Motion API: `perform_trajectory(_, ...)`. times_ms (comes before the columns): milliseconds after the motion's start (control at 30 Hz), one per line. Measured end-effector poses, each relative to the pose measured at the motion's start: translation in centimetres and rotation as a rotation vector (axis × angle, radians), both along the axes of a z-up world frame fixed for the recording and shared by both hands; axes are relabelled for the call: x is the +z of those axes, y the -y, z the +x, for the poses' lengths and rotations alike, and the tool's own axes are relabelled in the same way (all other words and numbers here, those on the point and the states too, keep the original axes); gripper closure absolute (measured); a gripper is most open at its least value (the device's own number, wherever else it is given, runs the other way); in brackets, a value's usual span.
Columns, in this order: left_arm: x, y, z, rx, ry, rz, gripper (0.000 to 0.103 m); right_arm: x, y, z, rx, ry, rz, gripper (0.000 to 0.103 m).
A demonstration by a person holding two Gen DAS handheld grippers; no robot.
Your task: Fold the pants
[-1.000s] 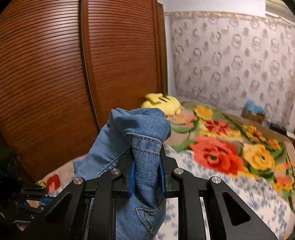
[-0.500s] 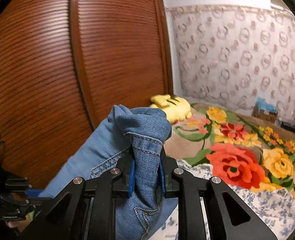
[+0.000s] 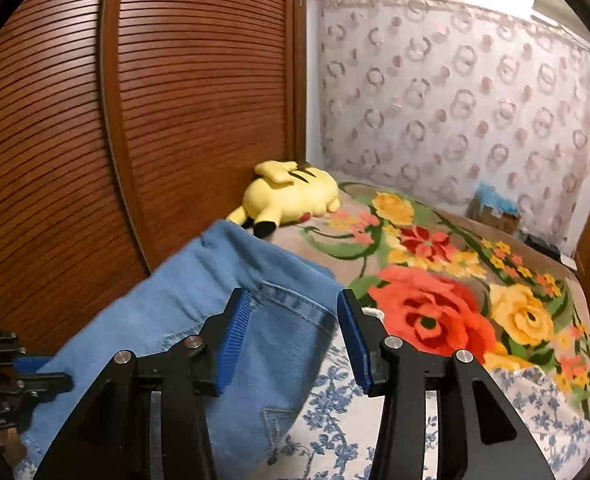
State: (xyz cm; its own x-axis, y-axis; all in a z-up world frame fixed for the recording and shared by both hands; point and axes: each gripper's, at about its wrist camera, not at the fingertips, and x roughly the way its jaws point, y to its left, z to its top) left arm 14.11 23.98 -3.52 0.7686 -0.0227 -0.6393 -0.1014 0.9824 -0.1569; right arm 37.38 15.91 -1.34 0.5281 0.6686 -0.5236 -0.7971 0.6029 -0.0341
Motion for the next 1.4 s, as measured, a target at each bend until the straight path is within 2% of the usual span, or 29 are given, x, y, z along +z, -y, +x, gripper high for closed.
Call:
perform_trajectory(233, -0.2, -0.3, 0.2, 0.012, -0.004, -0.015, 0.086, -2.7, -1.4, 3.2, -0.004, -0.089, -0.063, 0.056)
perform_trajectory(400, 0.1, -0.1, 0.3, 0.019, -0.003, -0.010, 0.085, -2.3, -1.3, 4.6, -0.024, -0.113, -0.048, 0.056)
perform_trajectory(500, 0.2, -0.1, 0.3, 0.031, -0.007, -0.004, 0.085, -1.2, -0.9, 3.7, -0.021, -0.121, -0.045, 0.056)
perform_trajectory(667, 1.0, 0.5, -0.4, 0.059, -0.001, 0.022, 0.081, -0.1, 1.6, -0.3, -0.006, -0.098, -0.024, 0.056)
perform_trajectory(767, 1.9, 1.0, -1.1, 0.062, 0.015, 0.027, 0.064, 0.4, 4.2, -3.1, -0.002, -0.091, -0.010, 0.056)
perform_trajectory(800, 2.3, 1.2, -1.4, 0.059, 0.028, 0.026, 0.055, 0.6, 5.2, -4.2, -0.003, -0.090, -0.009, 0.056)
perform_trajectory(867, 3.1, 1.9, -2.1, 0.044, 0.056, 0.026, 0.051, 0.7, 6.8, -5.6, -0.010, -0.092, -0.003, 0.056)
perform_trajectory(900, 3.6, 2.3, -2.4, 0.039, 0.061, 0.031, 0.045, 0.9, 7.6, -6.3, -0.015, -0.089, 0.002, 0.056)
perform_trajectory(933, 3.9, 2.8, -2.6, 0.037, 0.065, 0.035, 0.033, 1.0, 8.5, -7.0, -0.021, -0.084, 0.005, 0.056)
perform_trajectory(1000, 4.6, 3.6, -3.3, 0.027, 0.091, 0.042, 0.021, 1.3, 10.0, -8.3, -0.037, -0.075, 0.008, 0.056)
perform_trajectory(1067, 5.3, 4.7, -3.9, 0.013, 0.104, 0.054, 0.019, 1.6, 11.4, -9.4, -0.049, -0.070, 0.014, 0.056)
perform_trajectory(1167, 6.0, 6.2, -4.6, 0.000, 0.122, 0.055, 0.010, 2.1, 13.7, -11.6, -0.066, -0.057, 0.024, 0.056)
perform_trajectory(1233, 6.3, 6.9, -5.0, 0.000, 0.132, 0.066, 0.000, 2.4, 15.2, -12.9, -0.075, -0.048, 0.032, 0.056)
perform_trajectory(1400, 7.1, 9.0, -5.8, -0.004, 0.143, 0.101, 0.000, 2.7, 18.2, -15.9, -0.101, -0.031, 0.042, 0.055)
